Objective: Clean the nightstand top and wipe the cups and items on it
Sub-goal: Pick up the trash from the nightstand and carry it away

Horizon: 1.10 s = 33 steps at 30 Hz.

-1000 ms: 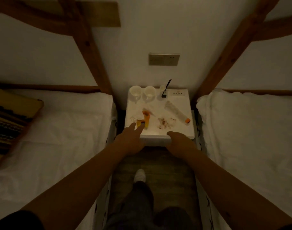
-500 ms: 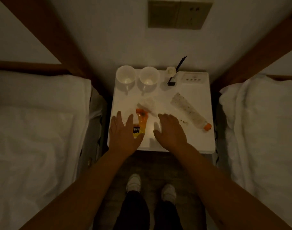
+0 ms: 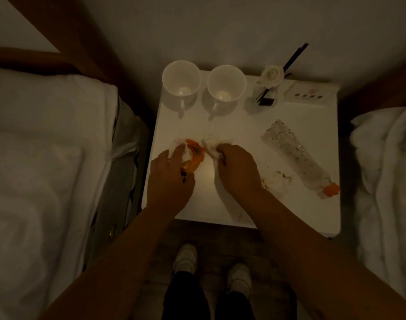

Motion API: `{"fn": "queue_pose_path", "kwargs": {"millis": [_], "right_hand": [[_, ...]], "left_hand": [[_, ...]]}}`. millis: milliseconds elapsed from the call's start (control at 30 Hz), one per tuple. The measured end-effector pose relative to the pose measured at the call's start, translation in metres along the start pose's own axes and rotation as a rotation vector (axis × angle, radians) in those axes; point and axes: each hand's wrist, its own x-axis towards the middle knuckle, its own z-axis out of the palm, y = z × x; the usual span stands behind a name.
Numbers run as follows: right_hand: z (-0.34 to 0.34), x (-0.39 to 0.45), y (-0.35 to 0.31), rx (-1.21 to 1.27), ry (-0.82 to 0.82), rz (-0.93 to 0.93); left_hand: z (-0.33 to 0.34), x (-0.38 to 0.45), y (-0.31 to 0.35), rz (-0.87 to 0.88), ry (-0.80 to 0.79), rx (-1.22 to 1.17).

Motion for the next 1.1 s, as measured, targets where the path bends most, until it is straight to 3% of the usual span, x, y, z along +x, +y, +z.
{"fn": "queue_pose_path", "kwargs": {"millis": [167,333,500,600,667,733,867,1000,1100], "right_hand": [[0.005,-0.001,-0.018,0.233,-0.011,-0.002],[0.002,-0.004,-0.027,0.788,-0.178,0.313],[-0.003,-0.013,-0.029,0.943,-0.322,0.227],[-0.009,-0.016,-0.024,1.003,-0.433,0.208],[-0.018,-0.020,-0.020,1.024,-0.401,0.274],[-0.026,-0.023,-0.017,0.943,-0.293,0.338],[-0.043,-0.029,-0.006,0.472,-0.098,0.204],[-0.071,-0.033,0.027,0.213,0.123,0.209],[-0.090,-0.032,0.067,-0.232,0.240,0.094]], "left_hand": [[-0.005,0.021,0.024,-0.008,-0.117,-0.494],[-0.005,0.023,0.027,-0.213,-0.186,-0.690],[-0.011,0.024,0.024,-0.352,-0.312,-1.183],[-0.011,0.024,0.023,-0.351,-0.281,-1.084],[-0.007,0.023,0.027,-0.323,-0.267,-0.994],[-0.002,0.022,0.037,-0.278,-0.255,-0.926],[0.007,0.017,0.055,-0.205,-0.207,-0.829],[0.007,0.022,0.043,-0.218,-0.152,-0.703],[0.006,0.026,0.027,-0.240,-0.125,-0.624]]}}
